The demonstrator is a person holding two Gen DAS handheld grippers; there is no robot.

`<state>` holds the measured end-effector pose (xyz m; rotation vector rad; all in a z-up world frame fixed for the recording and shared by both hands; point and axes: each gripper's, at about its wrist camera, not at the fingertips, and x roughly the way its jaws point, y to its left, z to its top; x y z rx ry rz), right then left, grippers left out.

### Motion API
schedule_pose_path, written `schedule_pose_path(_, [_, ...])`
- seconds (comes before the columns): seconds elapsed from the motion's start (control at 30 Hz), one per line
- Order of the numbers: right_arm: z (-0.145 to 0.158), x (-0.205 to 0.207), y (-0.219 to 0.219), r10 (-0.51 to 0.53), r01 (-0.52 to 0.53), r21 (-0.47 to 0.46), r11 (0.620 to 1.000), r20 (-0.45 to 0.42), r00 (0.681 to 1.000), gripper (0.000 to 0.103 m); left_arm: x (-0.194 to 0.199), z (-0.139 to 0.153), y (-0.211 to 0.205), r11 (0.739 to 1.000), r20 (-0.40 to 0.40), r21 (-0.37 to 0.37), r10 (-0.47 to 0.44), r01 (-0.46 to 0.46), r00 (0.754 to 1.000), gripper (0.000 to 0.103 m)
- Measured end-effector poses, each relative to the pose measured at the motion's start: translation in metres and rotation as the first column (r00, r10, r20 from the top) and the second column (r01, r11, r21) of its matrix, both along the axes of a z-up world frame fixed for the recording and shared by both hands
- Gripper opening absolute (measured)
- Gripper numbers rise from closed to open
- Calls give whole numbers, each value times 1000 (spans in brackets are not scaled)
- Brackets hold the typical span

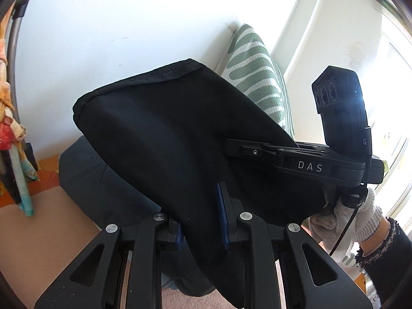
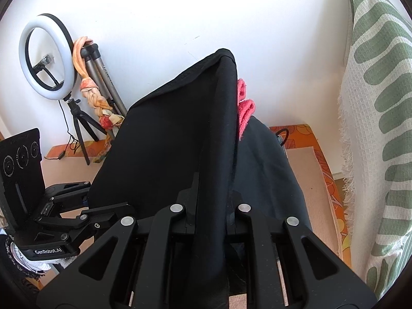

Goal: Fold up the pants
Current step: 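Carry the bundle with both tools onto the grey clothes pile and release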

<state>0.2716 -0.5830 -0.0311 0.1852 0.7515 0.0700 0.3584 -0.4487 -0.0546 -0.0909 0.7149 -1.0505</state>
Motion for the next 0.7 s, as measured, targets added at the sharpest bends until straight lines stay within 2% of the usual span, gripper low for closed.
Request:
schedule_pose_path(0.27, [-36,33,-7,-29,25,-55,998,-69,997,14,15,-38,-22,996,-26,86,40,-38,999,19])
schedule_pose_path(0.37, [-46,40,-11,-113,98,-146,984,-95,989,21,20,-45,-26,992,-54,112,72,-66,996,22])
schedule_pose_path(0.4, [-48,39,-14,-141,125,-153,980,-100,985,28,19,-46,-25,990,-57,120,76,-69,996,23])
schedule_pose_path(0.43, [-49,37,-19,-160,144,-154,977,-95,983,31,19,-46,-25,989,-46,132,79,-72,996,24])
schedule_pose_path(0.57, [-46,25,-23,-216,197,-189,962,-86,973,42,15,-40,-18,984,-34,154,98,-92,995,38])
schedule_pose_path(0.67, [-39,16,-23,-252,231,-203,951,-80,965,45,11,-34,-9,981,-42,160,121,-113,992,47])
schedule_pose_path(0.7, [-36,12,-22,-266,245,-211,946,-76,961,52,9,-31,-8,980,-41,161,124,-116,991,47])
